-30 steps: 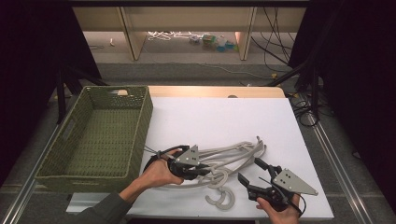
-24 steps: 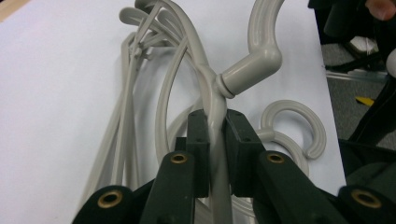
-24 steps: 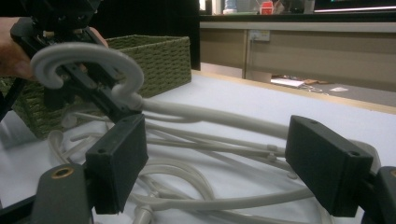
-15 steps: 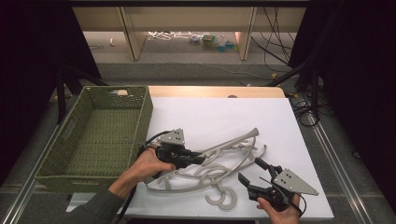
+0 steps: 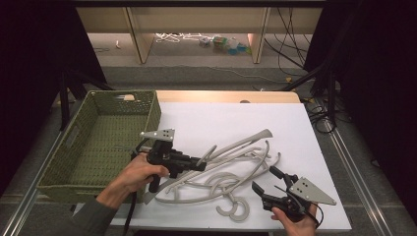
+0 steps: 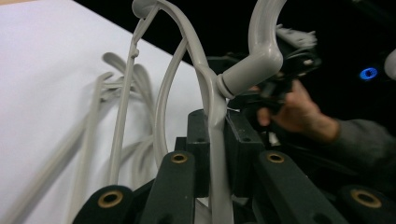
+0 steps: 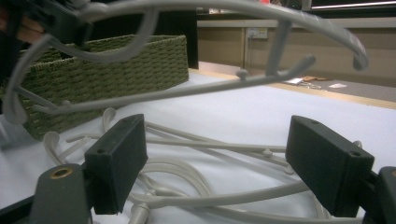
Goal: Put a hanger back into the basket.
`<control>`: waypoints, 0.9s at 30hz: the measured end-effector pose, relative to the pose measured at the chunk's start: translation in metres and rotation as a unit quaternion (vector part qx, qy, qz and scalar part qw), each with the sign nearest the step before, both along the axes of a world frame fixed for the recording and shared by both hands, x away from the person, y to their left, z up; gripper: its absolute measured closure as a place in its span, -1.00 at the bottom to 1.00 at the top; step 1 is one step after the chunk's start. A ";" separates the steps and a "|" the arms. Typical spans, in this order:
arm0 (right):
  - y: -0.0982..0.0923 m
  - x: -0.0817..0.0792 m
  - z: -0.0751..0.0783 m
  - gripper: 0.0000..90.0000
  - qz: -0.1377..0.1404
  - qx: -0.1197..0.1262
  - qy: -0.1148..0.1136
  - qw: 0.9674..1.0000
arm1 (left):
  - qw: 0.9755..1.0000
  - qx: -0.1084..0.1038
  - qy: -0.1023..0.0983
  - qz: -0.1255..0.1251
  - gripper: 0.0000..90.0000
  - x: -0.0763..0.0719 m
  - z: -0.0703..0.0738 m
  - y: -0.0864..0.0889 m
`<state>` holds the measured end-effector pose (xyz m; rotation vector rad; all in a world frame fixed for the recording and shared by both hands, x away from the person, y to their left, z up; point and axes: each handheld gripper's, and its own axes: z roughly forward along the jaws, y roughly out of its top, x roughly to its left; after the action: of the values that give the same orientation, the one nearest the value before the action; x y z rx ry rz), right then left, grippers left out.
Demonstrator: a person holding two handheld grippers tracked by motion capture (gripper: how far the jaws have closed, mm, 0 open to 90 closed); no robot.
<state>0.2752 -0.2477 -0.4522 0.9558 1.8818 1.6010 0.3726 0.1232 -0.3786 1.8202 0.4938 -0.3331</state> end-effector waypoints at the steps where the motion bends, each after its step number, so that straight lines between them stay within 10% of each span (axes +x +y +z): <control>1: 0.000 0.001 0.000 -0.53 0.000 0.002 -0.005 1.000 | 1.000 -0.003 0.004 -0.002 0.80 -0.002 0.002 0.002; 9: 0.002 0.000 0.000 -0.53 0.003 -0.002 0.005 1.000 | 1.000 -0.001 -0.002 -0.009 0.80 -0.019 0.028 0.021; 27: 0.004 0.002 -0.001 -0.53 0.009 0.006 0.002 1.000 | 0.997 0.012 -0.040 0.060 0.79 -0.026 0.077 0.087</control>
<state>0.2768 -0.2441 -0.4533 0.9501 1.8906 1.6246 0.3470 0.2098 -0.3020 1.8105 0.5504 -0.1729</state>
